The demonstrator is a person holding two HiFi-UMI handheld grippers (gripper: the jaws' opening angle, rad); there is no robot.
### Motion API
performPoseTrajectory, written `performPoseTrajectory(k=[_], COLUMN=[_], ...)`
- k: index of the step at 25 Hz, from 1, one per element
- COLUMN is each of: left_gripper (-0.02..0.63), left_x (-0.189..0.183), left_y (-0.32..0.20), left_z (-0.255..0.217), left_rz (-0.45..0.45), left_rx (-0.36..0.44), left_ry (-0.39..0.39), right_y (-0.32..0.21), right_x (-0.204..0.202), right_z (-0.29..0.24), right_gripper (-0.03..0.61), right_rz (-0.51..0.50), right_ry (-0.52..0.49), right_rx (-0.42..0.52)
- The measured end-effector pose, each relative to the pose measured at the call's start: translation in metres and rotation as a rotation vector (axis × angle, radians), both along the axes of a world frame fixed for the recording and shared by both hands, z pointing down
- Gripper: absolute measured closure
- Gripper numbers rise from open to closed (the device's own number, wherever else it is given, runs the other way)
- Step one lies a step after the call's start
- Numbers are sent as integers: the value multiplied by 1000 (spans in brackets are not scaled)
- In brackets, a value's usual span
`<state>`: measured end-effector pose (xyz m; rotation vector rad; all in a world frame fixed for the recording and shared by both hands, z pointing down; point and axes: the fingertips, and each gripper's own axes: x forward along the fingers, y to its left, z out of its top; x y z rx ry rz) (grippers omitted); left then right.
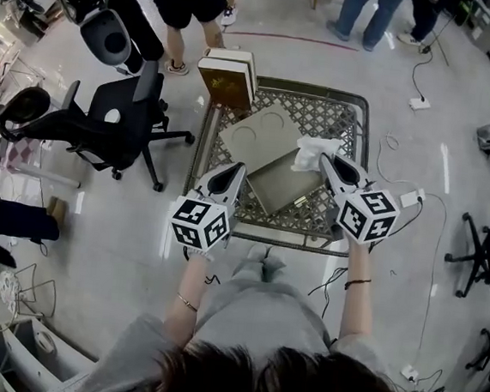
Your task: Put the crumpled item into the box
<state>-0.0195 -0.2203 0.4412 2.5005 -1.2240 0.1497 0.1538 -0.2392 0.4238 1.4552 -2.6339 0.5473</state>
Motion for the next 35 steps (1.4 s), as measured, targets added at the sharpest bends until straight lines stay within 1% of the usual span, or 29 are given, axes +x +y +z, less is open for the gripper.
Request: performPoseTrajectory(k=[7,20,30,35], left_gripper=[597,597,597,597], left_x=[4,15,18,22], left_y=[-7,-17,-10,-6], left_z=[33,97,141,158], left_rz=[26,63,79,86], left_rx=[-89,-224,-329,-368], left_ry=[0,-28,-35,-33], right_y=[-10,-34,-27,-23], right_x=[-17,-36,-55,-58], right_z=[43,122,183,210], right_gripper=[523,523,522,523], right_rz=[-66,-174,-286,-327], right_ry=[29,70,130,167], right_rx=[-105,-280,-434,-514])
